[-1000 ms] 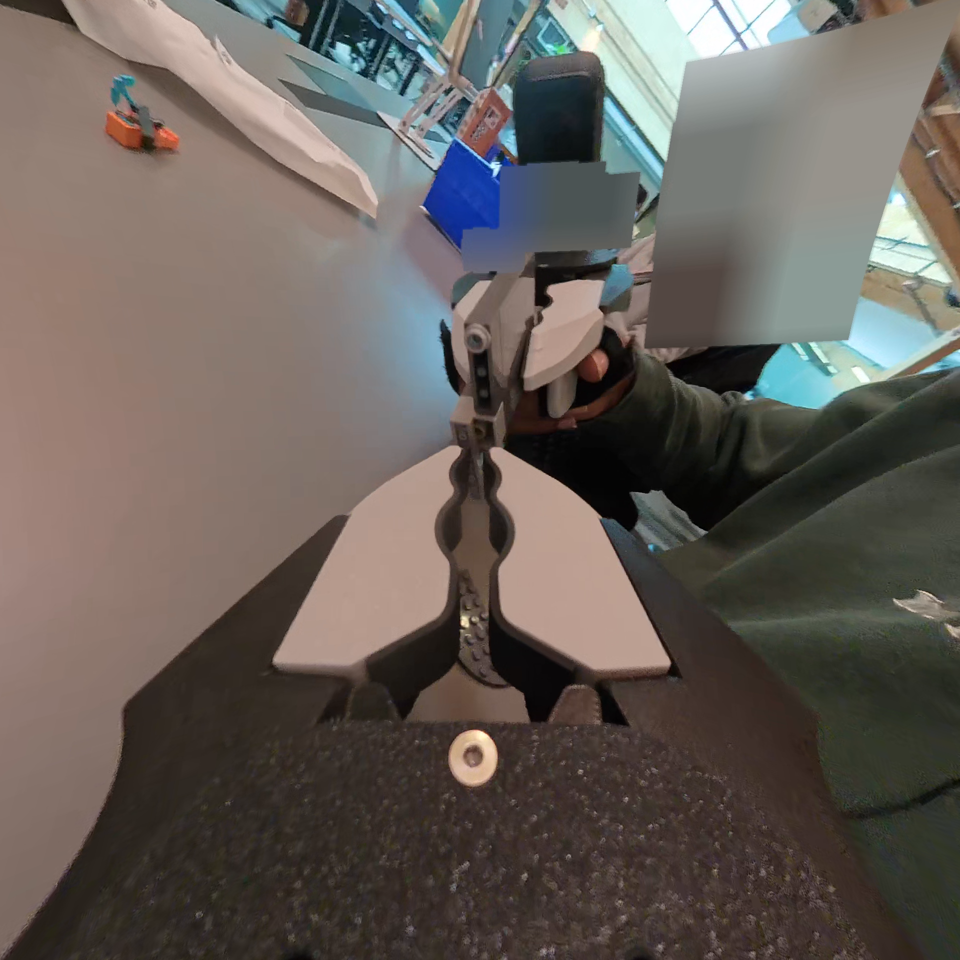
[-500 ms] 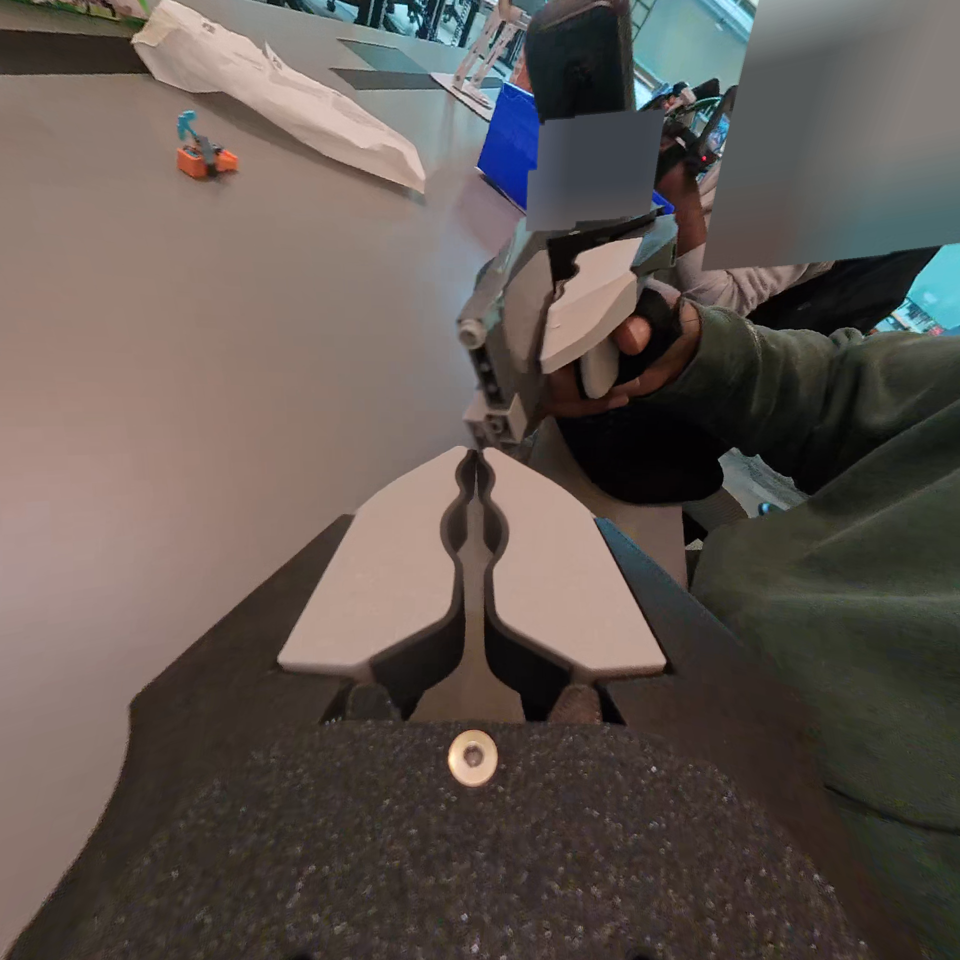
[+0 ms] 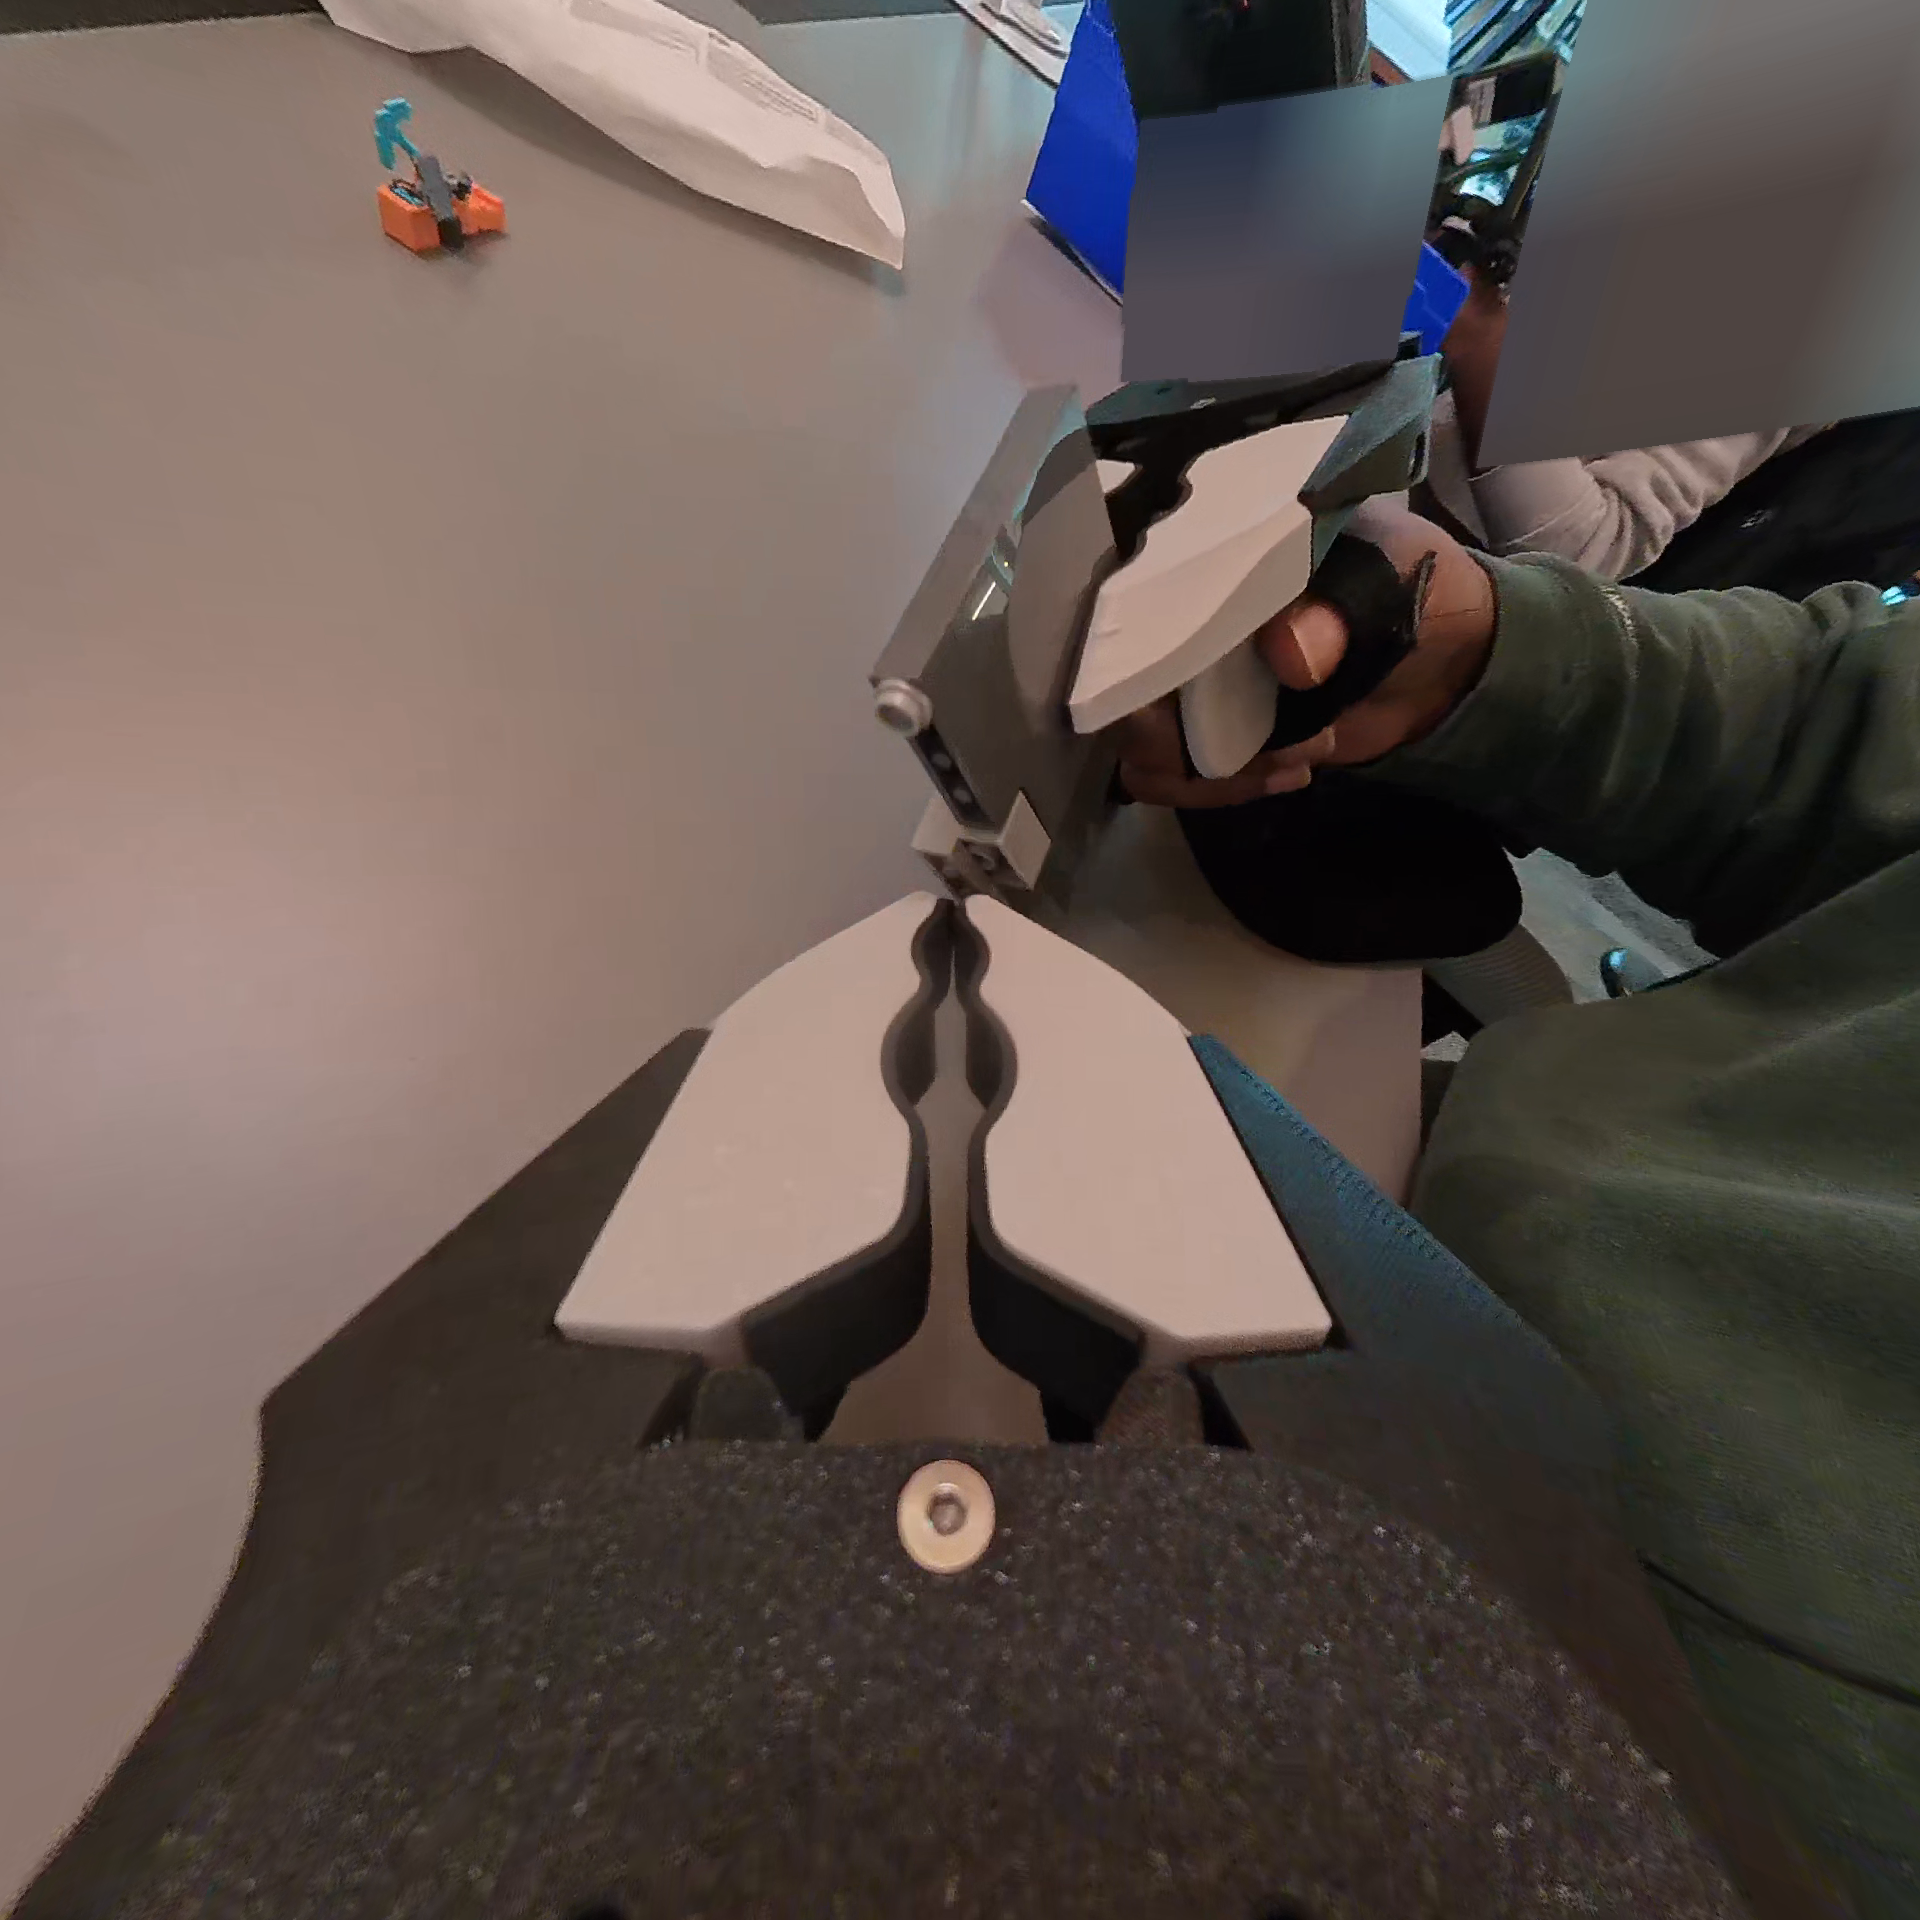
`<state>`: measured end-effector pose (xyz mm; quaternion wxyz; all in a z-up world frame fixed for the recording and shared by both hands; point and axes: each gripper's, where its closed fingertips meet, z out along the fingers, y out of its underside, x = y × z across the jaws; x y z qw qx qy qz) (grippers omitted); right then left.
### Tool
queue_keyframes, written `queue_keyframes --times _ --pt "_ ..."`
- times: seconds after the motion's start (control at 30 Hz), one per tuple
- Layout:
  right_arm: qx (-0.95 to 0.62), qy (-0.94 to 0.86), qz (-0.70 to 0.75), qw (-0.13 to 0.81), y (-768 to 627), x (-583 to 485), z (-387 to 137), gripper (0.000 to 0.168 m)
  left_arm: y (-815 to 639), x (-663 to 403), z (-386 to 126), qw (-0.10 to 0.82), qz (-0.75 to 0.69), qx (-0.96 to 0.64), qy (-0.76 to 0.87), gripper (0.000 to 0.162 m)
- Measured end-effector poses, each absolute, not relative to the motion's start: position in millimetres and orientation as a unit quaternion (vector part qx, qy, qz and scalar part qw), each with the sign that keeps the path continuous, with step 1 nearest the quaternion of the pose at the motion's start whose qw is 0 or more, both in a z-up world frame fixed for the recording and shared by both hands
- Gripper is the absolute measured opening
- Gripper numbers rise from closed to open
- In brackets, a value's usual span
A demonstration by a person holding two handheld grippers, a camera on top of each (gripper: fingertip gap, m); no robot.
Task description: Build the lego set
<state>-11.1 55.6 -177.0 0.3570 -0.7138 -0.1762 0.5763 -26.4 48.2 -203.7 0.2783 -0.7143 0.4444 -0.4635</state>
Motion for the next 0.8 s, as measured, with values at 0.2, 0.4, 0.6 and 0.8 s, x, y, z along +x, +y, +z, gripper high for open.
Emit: queue_keyframes --times 0.2,0.4,0.6,0.8 --pt "-0.717 -0.179 0.573 0.354 58.7 -12.0 -177.7 0.016 46.7 -25.2 -201.7 0.287 -0.47 -0.709 0.44 0.0" --pt "-0.727 -0.183 0.565 0.345 58.2 -12.2 -182.4 0.016 47.4 -25.5 -205.1 0.289 -0.471 -0.709 0.439 0.0" --pt "-0.736 -0.187 0.553 0.343 56.4 -14.7 -190.7 0.016 46.0 -26.7 -214.5 0.277 -0.446 -0.719 0.455 0.0" --pt "-0.744 -0.196 0.535 0.349 56.3 -15.7 -193.7 0.016 46.2 -26.9 -218.9 0.272 -0.418 -0.728 0.471 0.0"
